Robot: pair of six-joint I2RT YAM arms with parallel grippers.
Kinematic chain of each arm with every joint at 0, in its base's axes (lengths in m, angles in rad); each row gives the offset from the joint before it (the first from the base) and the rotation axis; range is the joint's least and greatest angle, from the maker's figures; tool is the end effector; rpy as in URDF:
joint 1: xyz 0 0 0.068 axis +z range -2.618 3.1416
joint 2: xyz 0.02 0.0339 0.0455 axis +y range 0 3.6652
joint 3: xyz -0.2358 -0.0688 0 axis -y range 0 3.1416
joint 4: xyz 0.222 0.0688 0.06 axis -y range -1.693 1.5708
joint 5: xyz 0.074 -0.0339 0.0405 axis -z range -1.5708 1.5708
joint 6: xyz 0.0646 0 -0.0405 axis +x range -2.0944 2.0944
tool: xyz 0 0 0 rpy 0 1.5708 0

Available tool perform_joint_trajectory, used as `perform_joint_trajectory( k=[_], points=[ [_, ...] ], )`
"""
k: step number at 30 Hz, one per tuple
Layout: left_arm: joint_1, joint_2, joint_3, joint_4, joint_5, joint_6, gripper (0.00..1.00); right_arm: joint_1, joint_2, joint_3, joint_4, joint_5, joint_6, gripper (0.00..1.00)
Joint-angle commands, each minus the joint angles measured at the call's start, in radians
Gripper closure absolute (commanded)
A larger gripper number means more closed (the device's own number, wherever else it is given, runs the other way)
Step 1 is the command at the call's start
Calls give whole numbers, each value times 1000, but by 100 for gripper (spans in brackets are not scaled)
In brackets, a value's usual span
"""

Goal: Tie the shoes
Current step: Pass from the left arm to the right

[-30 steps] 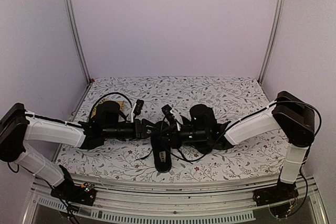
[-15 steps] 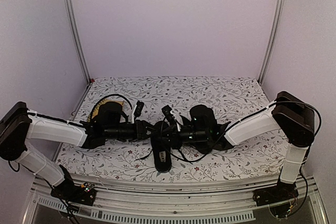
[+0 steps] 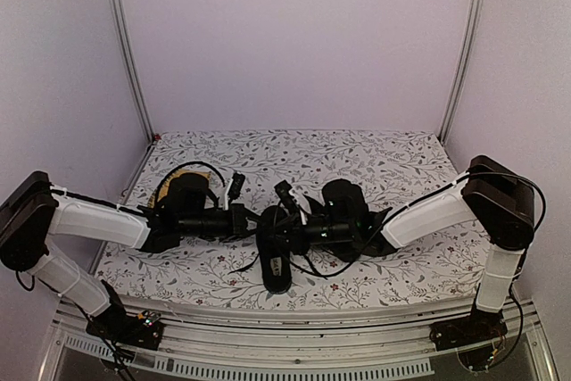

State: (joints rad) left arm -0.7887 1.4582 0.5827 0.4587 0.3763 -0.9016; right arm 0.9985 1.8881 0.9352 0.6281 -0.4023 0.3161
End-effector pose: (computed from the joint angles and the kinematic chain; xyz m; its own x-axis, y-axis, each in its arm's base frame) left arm 0.1977 -0.2327 0.1615 -0.8802 -0.1489 -0.4506 0.3324 0.4840 -0.8095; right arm 0.1940 0.3479 0.1488 -0.4672 -0.1970 -0.8619 -0.8725 0.2605 0.4134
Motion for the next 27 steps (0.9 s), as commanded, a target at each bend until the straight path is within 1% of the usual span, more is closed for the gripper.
perform_joint_trajectory(
  k=[1, 2, 4, 6, 10, 15, 24, 27],
  points=[
    [5, -15, -19, -5, 0, 5, 100, 3, -45, -16, 22, 41, -14, 77],
    [6, -21, -22, -4, -8, 11, 100, 2, -70, -26, 9, 53, -21, 68],
    [11, -33, -23, -8, -11, 17, 100, -4, -121, -54, -20, 72, -37, 57],
    [16, -43, -24, -12, -11, 22, 100, -17, -161, -87, -43, 77, -49, 51],
    [28, -56, -31, -19, -7, 27, 100, -51, -200, -165, -54, 64, -55, 43],
    [34, -66, -43, -20, 3, 26, 100, -60, -146, -167, -83, 52, -83, 43],
    [34, -65, -45, -27, 12, 24, 100, -67, -16, -76, -127, -15, -147, 46],
    [37, -63, -43, -27, 15, 22, 100, -68, 11, -65, -135, -12, -163, 46]
  ],
)
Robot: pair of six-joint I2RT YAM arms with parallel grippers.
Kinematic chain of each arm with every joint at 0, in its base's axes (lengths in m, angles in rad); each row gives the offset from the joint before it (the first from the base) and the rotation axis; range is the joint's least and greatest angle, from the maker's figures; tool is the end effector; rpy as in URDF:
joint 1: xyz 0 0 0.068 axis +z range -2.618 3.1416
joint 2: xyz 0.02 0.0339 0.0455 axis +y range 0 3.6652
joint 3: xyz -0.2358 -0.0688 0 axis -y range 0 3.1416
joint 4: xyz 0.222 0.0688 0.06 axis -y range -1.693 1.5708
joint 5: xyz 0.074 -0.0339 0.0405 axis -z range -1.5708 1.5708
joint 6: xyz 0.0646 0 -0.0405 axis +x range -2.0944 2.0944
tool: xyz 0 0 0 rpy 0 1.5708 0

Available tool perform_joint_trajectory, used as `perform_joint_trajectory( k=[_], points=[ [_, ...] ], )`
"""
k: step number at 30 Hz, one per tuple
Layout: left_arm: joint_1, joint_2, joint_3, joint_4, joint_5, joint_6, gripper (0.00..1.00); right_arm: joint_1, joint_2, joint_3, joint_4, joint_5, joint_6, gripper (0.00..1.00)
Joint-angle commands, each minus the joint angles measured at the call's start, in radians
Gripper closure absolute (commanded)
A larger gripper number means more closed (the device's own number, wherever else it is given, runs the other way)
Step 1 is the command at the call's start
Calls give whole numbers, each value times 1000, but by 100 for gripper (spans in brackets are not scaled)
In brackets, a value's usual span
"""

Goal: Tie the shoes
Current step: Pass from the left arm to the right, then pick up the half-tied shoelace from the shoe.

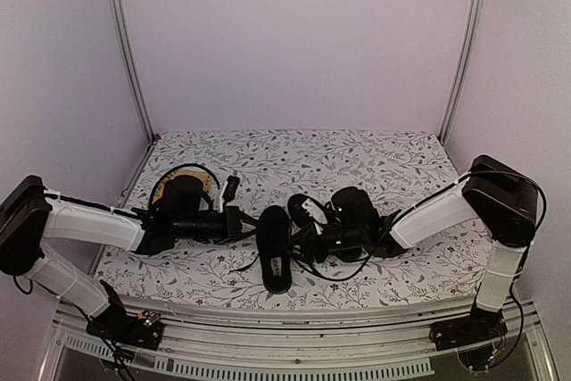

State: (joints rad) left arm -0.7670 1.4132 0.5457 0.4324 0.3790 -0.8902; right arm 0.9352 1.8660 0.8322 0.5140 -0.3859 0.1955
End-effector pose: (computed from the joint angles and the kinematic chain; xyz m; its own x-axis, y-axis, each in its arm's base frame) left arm 0.1950 -0.2211 0.1594 -0.8798 -0.1548 -0.4494 0.3218 0.5017 -0.8029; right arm 0.2000 0.3121 0.1126 -0.4718 -0.3363 -0.8151 -0.8643 0.3593 0.3520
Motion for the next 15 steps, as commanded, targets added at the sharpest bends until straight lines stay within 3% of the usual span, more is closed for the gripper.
perform_joint_trajectory(
  k=[1, 9, 13, 15],
  points=[
    [14, -16, -5, -1, 14, 12, 100, -6, 41, 42, -23, -25, -48, 47],
    [15, -10, -1, -4, 20, 14, 100, -9, 72, 58, -23, -57, -66, 71],
    [17, -10, 0, -7, 18, 15, 100, -10, 50, 55, -30, -93, -63, 96],
    [18, -12, 0, -9, 19, 17, 100, -10, 21, 45, -31, -107, -56, 98]
  ],
)
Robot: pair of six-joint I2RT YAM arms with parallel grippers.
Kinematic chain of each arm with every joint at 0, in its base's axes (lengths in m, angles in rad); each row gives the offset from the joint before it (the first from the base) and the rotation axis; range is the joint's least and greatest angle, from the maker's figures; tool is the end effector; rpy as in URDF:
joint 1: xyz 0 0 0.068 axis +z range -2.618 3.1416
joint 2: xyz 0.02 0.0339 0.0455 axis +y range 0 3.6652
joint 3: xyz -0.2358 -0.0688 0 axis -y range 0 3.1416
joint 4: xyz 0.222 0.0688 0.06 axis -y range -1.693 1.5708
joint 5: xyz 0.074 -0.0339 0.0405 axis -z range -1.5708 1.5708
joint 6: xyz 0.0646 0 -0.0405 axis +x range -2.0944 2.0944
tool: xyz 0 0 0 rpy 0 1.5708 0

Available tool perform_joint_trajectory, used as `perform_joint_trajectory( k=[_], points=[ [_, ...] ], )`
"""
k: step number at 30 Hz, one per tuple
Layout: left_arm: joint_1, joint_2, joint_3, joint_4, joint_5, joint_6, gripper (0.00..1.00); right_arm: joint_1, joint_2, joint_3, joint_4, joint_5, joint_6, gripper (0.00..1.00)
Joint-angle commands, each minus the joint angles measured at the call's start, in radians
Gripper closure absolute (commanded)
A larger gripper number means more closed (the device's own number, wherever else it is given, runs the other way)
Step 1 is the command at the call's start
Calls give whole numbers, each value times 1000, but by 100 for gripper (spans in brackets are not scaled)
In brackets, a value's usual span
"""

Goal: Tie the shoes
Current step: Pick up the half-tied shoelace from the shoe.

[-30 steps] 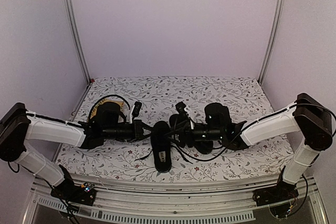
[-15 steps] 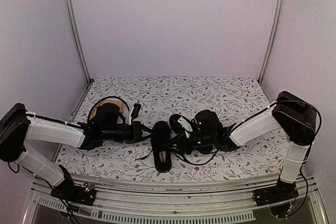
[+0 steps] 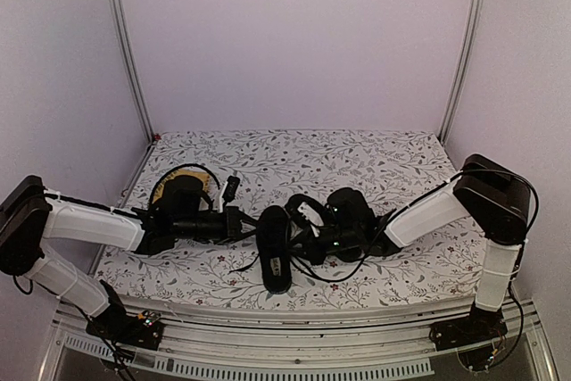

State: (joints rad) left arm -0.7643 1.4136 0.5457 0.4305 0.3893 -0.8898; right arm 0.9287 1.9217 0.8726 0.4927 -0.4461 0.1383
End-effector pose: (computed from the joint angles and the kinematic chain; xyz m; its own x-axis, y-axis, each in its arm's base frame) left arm 0.1949 -0.2208 0.1591 -0.8828 -0.1495 -0.4454 0.3218 0.4984 -0.8050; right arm 0.2029 0.3178 0.1025 -0.4431 -0.3849 -0.8096 -0.8893 0.3028 0.3428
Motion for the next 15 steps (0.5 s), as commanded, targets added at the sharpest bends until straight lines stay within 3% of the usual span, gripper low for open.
perform_joint_trajectory(
  k=[1, 7, 15],
  points=[
    [14, -12, 1, -7, 8, 17, 100, -3, -52, -1, -14, -53, 5, 98],
    [16, -16, 2, -7, 17, 29, 100, 14, -122, 2, -37, -74, 41, 98],
    [17, -30, 4, -10, 27, 43, 100, 72, -37, 104, -85, -67, 95, 98]
  ],
)
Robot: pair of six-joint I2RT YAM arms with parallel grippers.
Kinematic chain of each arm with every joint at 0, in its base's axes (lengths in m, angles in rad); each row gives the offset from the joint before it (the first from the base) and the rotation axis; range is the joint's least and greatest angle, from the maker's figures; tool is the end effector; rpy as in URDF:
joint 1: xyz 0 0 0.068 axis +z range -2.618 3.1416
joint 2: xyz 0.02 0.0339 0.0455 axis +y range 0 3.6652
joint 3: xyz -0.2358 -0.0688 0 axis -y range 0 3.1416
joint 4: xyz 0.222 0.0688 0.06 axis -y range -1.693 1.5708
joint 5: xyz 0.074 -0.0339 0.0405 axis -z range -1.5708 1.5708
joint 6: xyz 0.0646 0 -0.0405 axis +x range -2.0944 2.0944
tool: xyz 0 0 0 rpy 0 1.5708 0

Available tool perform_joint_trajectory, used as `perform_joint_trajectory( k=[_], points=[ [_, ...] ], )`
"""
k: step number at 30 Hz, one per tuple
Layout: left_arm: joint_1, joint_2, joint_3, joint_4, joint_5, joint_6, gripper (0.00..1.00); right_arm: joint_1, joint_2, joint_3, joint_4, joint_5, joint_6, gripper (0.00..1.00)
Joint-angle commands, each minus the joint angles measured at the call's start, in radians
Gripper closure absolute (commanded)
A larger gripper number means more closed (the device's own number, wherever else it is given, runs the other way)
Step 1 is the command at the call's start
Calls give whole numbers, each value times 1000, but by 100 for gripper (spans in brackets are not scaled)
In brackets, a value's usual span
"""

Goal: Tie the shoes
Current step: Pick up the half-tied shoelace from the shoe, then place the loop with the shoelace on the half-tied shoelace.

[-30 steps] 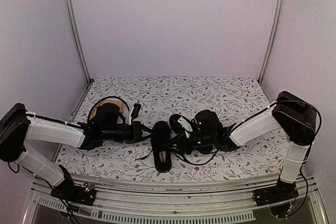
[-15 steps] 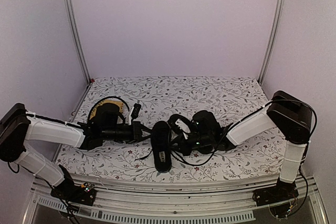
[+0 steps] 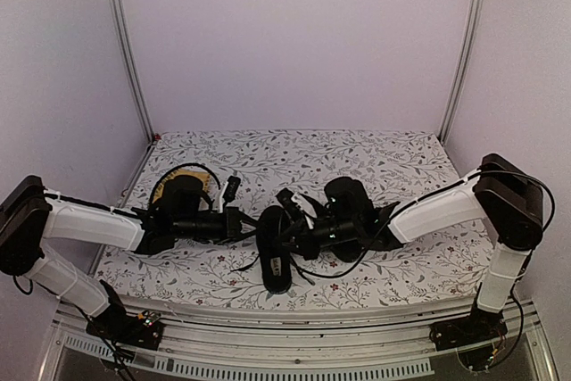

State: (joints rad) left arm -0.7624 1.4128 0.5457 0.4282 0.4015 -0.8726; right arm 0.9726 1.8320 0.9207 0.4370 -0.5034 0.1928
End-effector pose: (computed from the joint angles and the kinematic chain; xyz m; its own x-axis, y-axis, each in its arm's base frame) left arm 0.1945 -0.2207 0.1592 -0.8805 -0.1341 -0.4547 0.3377 0.4957 -0.8002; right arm 0.1885 0.3320 0.1430 -0.4374 -0.3439 -0.8309 -0.8984 0.2084 0.3867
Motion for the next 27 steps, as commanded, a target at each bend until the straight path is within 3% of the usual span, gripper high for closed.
perform_joint_trajectory(
  k=[1, 8, 17, 27],
  points=[
    [15, -31, 4, -8, 15, 27, 100, 35, 66, 68, -36, -14, 48, 98],
    [14, -31, 5, -15, 7, 30, 100, 74, 110, 150, -140, -22, 34, 98],
    [14, -31, 10, 17, 61, 61, 100, 75, 83, 151, -253, 106, 99, 98],
    [11, -103, -122, 121, 167, 80, 100, 70, 28, 129, -297, 177, 211, 98]
  ],
)
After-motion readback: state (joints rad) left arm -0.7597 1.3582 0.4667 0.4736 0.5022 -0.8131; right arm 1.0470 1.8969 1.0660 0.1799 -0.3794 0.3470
